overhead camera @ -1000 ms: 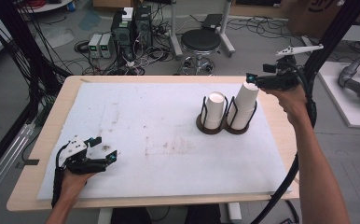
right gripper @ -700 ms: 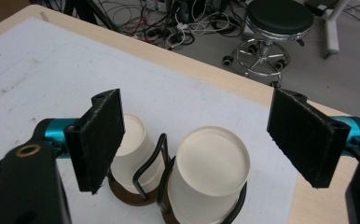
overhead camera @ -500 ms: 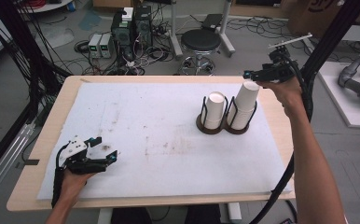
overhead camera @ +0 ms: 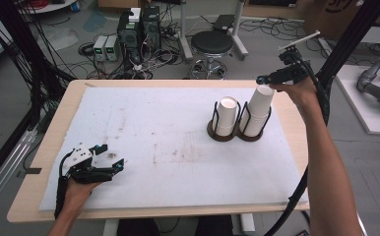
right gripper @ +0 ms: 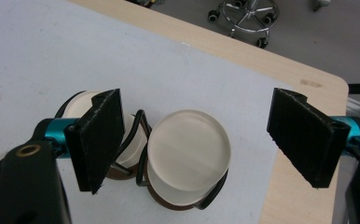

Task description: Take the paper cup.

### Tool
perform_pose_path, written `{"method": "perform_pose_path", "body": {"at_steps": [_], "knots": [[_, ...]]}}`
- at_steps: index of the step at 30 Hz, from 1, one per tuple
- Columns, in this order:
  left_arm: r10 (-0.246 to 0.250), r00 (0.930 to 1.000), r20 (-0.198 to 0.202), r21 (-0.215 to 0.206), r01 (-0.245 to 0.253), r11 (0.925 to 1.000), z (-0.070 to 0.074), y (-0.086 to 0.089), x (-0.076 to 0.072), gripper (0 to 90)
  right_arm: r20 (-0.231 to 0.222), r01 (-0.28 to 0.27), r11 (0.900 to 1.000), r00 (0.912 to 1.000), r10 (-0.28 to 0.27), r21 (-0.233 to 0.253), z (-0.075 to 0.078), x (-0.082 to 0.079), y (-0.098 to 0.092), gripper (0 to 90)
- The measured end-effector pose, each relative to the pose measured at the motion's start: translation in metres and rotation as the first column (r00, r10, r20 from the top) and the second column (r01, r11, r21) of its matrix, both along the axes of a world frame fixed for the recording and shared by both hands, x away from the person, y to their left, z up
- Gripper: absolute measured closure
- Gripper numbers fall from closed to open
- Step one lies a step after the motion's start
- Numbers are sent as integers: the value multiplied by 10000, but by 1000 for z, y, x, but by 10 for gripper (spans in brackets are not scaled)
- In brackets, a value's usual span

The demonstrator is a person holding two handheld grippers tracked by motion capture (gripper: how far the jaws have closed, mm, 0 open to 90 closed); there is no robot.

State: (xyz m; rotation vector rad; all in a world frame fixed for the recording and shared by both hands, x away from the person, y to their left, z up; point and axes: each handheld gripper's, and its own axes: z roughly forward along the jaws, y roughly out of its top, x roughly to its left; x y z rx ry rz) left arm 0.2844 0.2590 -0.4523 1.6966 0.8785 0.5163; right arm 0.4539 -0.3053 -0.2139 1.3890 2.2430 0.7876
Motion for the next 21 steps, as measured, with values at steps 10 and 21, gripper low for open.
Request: {"method": "perform_pose_path", "body": {"at_steps": [10,21], "knots": [[2,10000,-7,87,-2,10000,0,0,0,111,-1053,63,9984,9944,-121,-554,-10,10,1,199],[-26,10000,-5,112,26,9999,0,-1,0,111,-1630,82,9975,9864,-194,-696,-19,13,4,199]]}}
